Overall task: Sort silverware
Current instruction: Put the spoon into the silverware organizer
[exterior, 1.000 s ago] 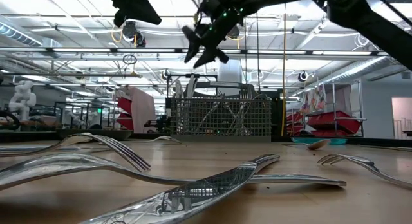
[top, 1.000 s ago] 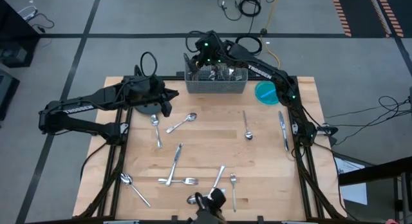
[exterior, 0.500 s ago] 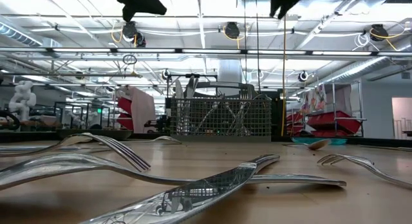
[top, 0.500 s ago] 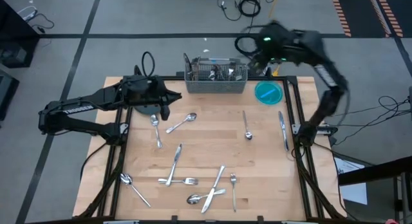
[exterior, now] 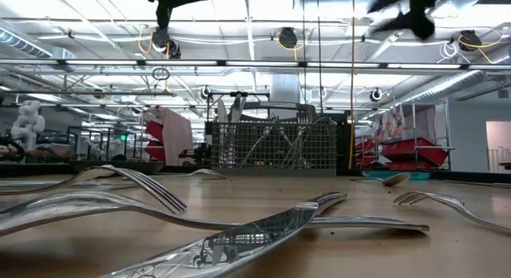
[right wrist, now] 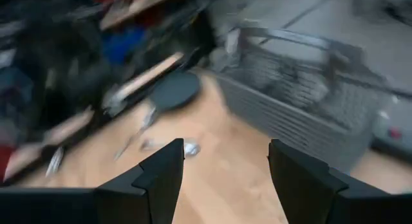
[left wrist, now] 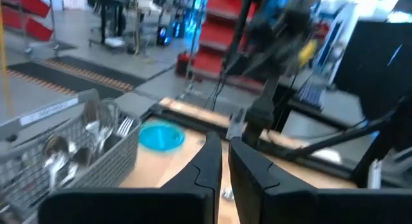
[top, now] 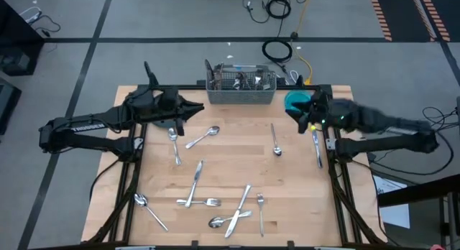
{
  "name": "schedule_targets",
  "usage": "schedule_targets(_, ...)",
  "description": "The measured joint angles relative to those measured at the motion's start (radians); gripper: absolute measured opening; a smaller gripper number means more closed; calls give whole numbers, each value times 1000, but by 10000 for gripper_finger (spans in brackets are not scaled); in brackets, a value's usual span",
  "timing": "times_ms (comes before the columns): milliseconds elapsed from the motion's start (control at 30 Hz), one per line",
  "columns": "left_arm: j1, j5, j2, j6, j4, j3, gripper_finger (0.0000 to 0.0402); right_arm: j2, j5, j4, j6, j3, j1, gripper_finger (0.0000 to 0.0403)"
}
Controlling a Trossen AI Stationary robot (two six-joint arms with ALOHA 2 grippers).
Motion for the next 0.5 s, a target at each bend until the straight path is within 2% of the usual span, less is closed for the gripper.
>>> schedule_targets(67,0,12,-13,-29,29,-22,35,-55,30,125,115,-187,-2,212)
schedule_targets(133,-1,27,-17,-62,59,-35,35,-59,12,220,239,-335,8,212)
schedule_targets(233,-1,55,-16,-87,67,-41,35,-20,13,316,370,-481,30,212)
schedule_targets(300,-1,69,-16,-103,70,-41,35,15,47,341,444,-510,46,212)
schedule_targets(367,-1,82,-16,-105,69,-40,35,62,66,291,497,-521,59,212)
schedule_targets(500,-2,85,-16,-105,68,-40,35,180,79,227,531,-471,61,212)
